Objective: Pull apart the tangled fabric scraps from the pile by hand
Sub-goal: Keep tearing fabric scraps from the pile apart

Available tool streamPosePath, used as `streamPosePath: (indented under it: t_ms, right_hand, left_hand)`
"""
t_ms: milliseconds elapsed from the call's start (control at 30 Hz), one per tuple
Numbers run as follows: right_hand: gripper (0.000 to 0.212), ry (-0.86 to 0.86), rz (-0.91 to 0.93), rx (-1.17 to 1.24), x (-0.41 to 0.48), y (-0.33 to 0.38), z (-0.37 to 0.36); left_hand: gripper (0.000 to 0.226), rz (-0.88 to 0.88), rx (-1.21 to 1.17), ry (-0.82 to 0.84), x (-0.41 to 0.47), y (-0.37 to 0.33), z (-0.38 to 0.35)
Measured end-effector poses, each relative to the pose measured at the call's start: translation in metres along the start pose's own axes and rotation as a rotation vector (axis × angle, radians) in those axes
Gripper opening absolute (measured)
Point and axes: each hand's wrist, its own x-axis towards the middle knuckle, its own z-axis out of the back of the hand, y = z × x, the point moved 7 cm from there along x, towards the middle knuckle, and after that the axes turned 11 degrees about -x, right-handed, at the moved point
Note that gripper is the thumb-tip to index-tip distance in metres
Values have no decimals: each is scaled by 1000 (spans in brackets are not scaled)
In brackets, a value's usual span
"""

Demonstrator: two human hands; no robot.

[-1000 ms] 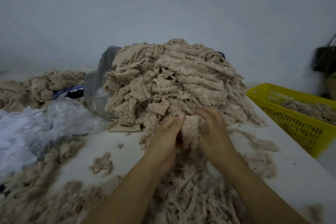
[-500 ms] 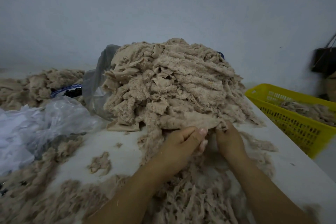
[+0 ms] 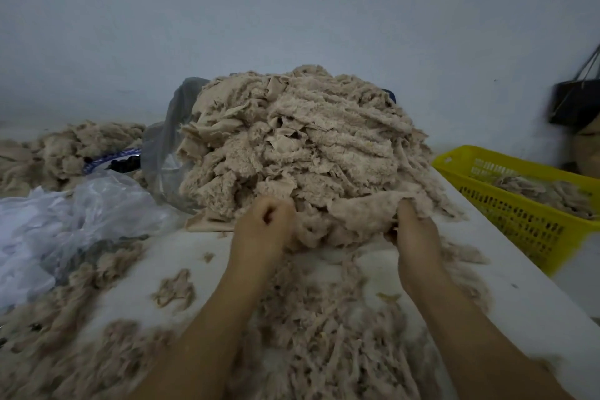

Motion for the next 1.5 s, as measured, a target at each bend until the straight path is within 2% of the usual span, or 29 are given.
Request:
streamPosePath:
  t_ms: [33,67,133,200,267,300,367,433,500,600,667,733,833,900,1000,1100,1200,1267,1333,1400,1433,1500]
  right_hand:
    - [28,48,60,-23,-6,5,-6]
    - [23,91,147,-67,-12,12,-10]
    - [18,130,358,-186,-26,28,-16]
    - [17,197,501,-224,-44,40,-26]
    - [22,285,548,-204,-58,43,-37]
    - [28,288,530,-179,-61,42,-40]
    - [47,162,424,-84,-57,40,-31]
    - [61,-4,267,-53,-46,31,-17]
    - [68,-65,157,-93,-36,21,-9]
    - [76,-61,121,-106,-27,14,-4]
    - [73,-37,131,-136,-24,11,-6]
    - [72,-12,137,-160,-21,8,-10]
    - [68,82,70,-149,-18,3,-18]
    - [61,271,48,-81,-23,2,-33]
    - [67,523,241,-19,-37,15,-50]
    - [55,698,401,-286,-59,15,-69]
    - [31,634,492,-618,-62,11,-70]
    - [29,557,454,-598,-52,13,-60]
    - [23,528,363,-447,-43,15,-48]
    - [26,505,270,-273,-39,15,-41]
    - [27,499,224,-169,-37,15,-40]
    - [37,522,157,18,-37,15,-42]
  left_hand:
    - [13,-99,241,83,-2,-2,-10]
    - [19,-195,455,145,-5,-4,-19]
    - [41,-367,655,204,-12,-8,-33]
    - [55,-449,664,302,-22,-11,-49]
    - [50,-403,505,404,-26,-7,-59]
    - [36,-369,418,424,-25,-5,-60]
    - [9,-257,313,455,-23,0,-56]
    - [14,-116,262,548,-24,9,-55]
    - [26,-49,246,592,-28,13,-53]
    - [32,113,42,462,-21,12,-39]
    - [32,309,-376,386,-18,13,-33]
    - [26,432,-749,400,-20,9,-35]
    - [35,485,-1009,374,-19,6,-37]
    - [41,483,-1113,354,-16,7,-40]
    - [47,461,-1162,365,-17,4,-43]
    - [49,440,-1200,380,-17,-2,-43]
    - [43,445,-1345,227,-8,0,-31]
    - [31,465,-1509,43,1,9,-16]
    - [27,482,-1570,-118,7,20,-2]
    - [28,471,-1479,-128,11,25,0]
    - [29,434,-1340,-76,11,22,-2]
    - [34,281,-874,72,7,13,-10]
